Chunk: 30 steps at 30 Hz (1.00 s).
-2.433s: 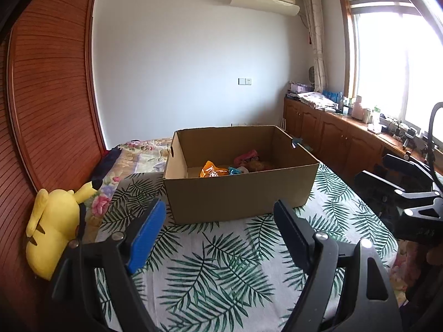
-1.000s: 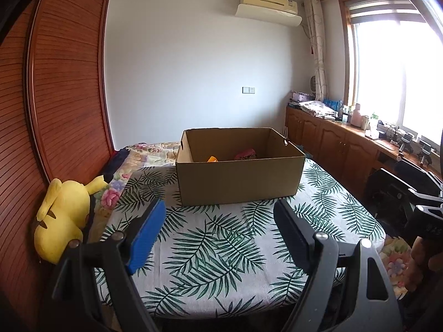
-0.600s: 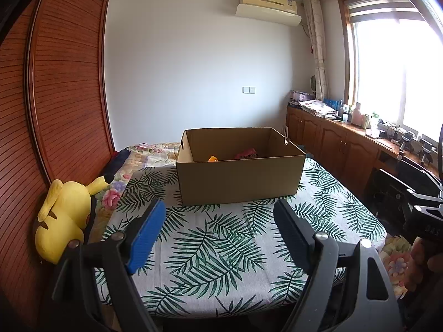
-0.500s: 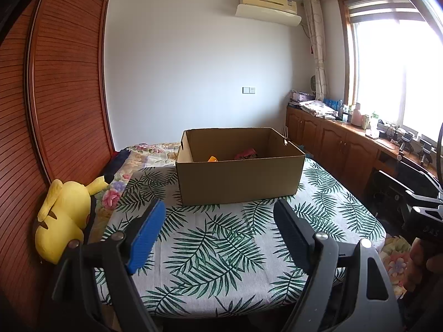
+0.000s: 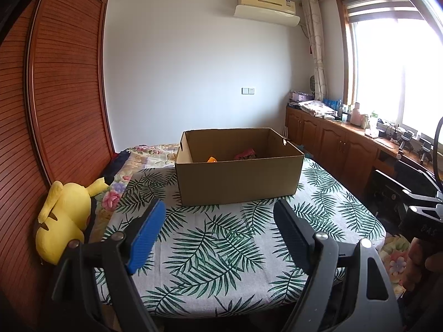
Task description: Organize snacks
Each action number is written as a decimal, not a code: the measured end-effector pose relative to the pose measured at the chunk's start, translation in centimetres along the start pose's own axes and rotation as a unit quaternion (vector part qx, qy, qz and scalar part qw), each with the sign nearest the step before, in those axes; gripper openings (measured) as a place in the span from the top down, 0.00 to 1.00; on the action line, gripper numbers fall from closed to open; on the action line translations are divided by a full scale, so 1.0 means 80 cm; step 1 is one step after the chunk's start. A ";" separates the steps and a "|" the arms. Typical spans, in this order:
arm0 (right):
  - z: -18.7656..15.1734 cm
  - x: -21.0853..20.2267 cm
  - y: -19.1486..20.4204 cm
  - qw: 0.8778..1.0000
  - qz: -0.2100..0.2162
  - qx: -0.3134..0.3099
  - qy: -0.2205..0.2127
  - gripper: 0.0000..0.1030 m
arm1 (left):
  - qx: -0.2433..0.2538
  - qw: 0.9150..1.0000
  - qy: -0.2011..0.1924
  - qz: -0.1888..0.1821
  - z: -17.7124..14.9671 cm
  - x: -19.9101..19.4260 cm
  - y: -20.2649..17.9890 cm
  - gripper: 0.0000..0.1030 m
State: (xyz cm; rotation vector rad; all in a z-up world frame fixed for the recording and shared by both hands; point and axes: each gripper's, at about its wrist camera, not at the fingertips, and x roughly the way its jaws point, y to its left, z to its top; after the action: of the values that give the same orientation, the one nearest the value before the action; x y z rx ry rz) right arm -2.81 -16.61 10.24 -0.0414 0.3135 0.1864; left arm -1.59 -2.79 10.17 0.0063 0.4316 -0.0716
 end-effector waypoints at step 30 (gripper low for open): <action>-0.002 0.003 -0.003 1.000 -0.001 0.001 0.002 0.00 | -0.001 1.000 -0.002 -0.001 -0.001 0.000 0.001 0.21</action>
State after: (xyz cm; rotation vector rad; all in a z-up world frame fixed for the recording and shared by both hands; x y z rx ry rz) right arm -2.62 -16.80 10.00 -0.0410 0.3174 0.1846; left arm -1.61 -2.70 10.12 0.0039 0.4283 -0.0724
